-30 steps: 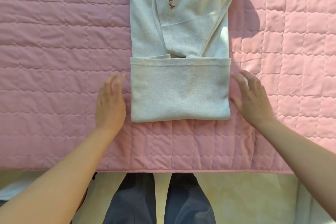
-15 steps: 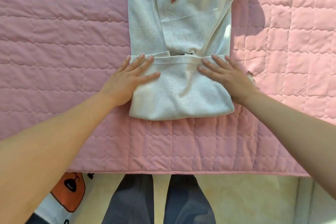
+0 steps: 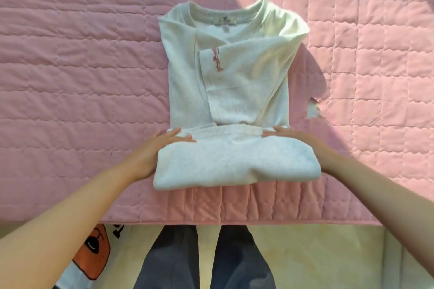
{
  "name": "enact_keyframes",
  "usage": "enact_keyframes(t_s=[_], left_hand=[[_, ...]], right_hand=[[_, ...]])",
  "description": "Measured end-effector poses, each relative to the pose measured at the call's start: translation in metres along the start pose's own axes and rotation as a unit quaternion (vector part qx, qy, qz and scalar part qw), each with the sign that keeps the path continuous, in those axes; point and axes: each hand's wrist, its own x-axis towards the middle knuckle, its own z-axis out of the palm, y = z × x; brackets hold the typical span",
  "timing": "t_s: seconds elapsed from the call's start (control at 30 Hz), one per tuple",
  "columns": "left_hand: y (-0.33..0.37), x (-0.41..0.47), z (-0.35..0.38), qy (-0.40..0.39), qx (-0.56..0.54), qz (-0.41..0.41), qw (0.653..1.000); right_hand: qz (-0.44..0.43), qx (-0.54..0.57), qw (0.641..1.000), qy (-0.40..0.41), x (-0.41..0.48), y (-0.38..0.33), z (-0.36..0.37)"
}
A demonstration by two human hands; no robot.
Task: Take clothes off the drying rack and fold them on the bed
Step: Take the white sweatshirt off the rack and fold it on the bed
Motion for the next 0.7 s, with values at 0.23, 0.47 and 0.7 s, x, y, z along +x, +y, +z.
enact_keyframes(t_s=[0.23,0.47,0.7], left_hand=[[0.041,-0.020,-0.034,0.061,-0.118,0.032,0.991],[0.052,0.071,-0.058,0.311,-0.303,-0.032,0.900],[0.057,0.103,-0.034,0.447,-0.123,-0.051,0.885]], right_hand=[[0.110,0.160,0.974,0.117,-0.014,-0.008,-0.022],[0.013,0.376,0.876,0.302,0.057,-0.022,-0.053],[0.040,0.251,0.840,0.480,0.094,-0.025,-0.042]])
